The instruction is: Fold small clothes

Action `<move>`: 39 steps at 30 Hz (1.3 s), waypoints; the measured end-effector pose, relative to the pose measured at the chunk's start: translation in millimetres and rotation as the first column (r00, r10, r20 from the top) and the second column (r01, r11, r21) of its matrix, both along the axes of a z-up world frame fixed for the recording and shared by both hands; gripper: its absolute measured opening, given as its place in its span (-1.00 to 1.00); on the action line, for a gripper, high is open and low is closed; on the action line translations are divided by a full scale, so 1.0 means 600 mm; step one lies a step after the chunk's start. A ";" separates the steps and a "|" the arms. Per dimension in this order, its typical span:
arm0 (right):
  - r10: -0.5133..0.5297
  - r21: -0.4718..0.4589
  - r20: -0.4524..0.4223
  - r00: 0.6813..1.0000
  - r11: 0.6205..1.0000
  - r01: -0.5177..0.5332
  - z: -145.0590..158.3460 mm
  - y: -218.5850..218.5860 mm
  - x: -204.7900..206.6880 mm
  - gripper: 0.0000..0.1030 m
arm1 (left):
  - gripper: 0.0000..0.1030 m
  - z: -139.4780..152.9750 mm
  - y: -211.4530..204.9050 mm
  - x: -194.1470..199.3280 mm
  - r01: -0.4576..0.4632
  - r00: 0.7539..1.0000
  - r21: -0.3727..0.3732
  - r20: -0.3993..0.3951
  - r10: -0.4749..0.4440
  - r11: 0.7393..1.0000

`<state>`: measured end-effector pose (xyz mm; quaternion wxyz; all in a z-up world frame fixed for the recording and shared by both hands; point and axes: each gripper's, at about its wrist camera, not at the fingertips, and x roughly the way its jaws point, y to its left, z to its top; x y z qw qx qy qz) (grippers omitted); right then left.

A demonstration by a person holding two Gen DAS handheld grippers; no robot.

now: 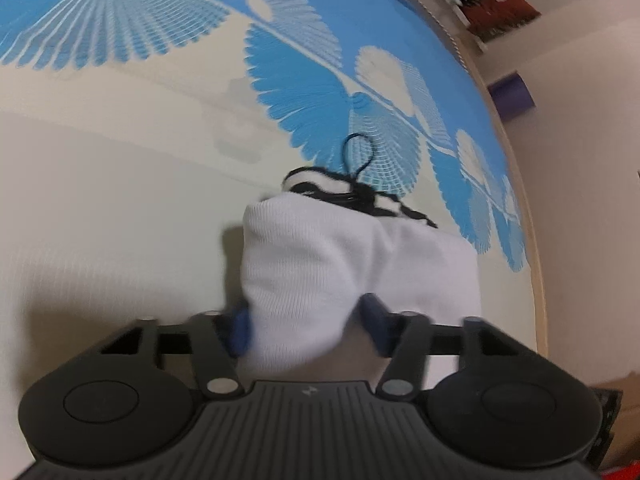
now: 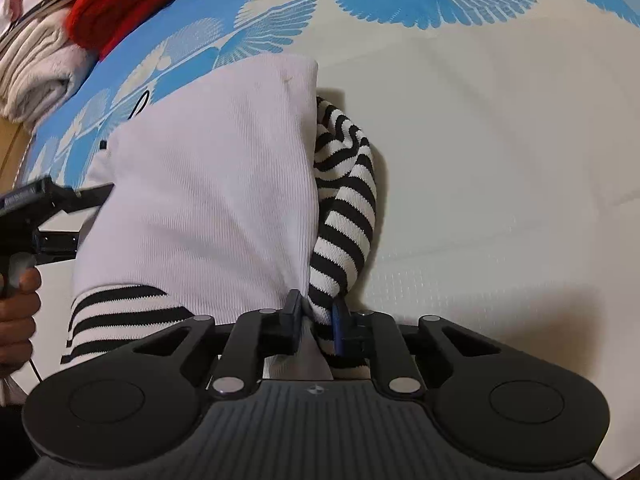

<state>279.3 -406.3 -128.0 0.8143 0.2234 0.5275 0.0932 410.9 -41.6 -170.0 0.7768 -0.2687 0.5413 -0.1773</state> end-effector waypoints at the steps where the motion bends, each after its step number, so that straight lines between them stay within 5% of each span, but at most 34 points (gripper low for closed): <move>1: -0.013 0.006 -0.002 1.000 1.000 0.013 0.001 0.002 0.001 -0.72 | -0.31 0.009 0.002 0.006 0.009 1.000 -0.011 0.018 -0.009 1.000; 5: -0.052 0.020 0.033 0.998 0.998 0.051 0.010 0.017 0.019 -0.75 | -0.35 0.061 -0.005 0.031 0.056 0.981 0.088 0.179 -0.071 0.995; 12: -0.153 0.086 0.155 0.976 0.986 0.140 0.043 0.053 0.097 -0.76 | -0.35 0.101 0.042 0.095 -0.057 0.941 0.148 0.337 0.004 0.987; 20: -0.150 0.021 0.249 0.957 0.989 0.149 0.061 0.098 0.180 -0.67 | -0.11 0.120 0.105 0.122 -0.201 0.925 0.222 0.363 0.110 0.954; 23: -0.146 -0.014 0.250 0.957 0.988 0.154 0.068 0.097 0.181 -0.57 | -0.11 0.151 0.098 0.099 -0.098 0.934 0.254 0.358 0.000 0.962; 25: -0.134 0.033 0.239 0.962 0.991 0.130 0.075 0.089 0.176 -0.26 | -0.11 0.162 0.080 0.070 0.021 0.929 0.271 0.351 -0.119 0.962; 27: -0.109 0.074 0.231 0.967 0.993 0.095 0.079 0.087 0.164 0.20 | -0.11 0.159 0.051 0.039 0.161 0.907 0.303 0.329 -0.262 0.939; 29: -0.059 0.068 0.197 0.979 0.997 0.046 0.070 0.093 0.159 0.19 | -0.11 0.130 0.015 0.016 0.297 0.875 0.360 0.270 -0.403 0.885; 31: 0.001 0.024 0.136 0.991 1.000 -0.004 0.049 0.106 0.159 0.13 | -0.10 0.084 -0.020 -0.003 0.334 0.848 0.478 0.224 -0.481 0.812; 33: 0.042 -0.004 0.118 0.992 0.999 -0.042 0.038 0.114 0.156 -0.46 | -0.10 0.086 -0.032 -0.014 0.331 0.824 0.522 0.246 -0.511 0.786; 34: 0.032 -0.019 0.130 0.991 0.999 -0.030 0.041 0.112 0.152 -0.59 | -0.11 0.100 -0.027 -0.013 0.328 0.835 0.510 0.237 -0.497 0.795; 35: 0.008 -0.018 0.133 0.991 1.000 -0.006 0.047 0.107 0.147 -0.96 | -0.11 0.116 -0.016 -0.013 0.318 0.849 0.491 0.233 -0.474 0.811; 37: -0.049 0.034 0.132 0.990 0.998 0.045 0.058 0.091 0.139 -0.95 | -0.11 0.144 0.015 -0.025 0.301 0.862 0.443 0.251 -0.440 0.845; 39: -0.040 0.026 0.135 0.990 0.999 0.037 0.062 0.090 0.134 -0.96 | -0.12 0.138 0.031 -0.031 0.345 0.869 0.395 0.208 -0.449 0.852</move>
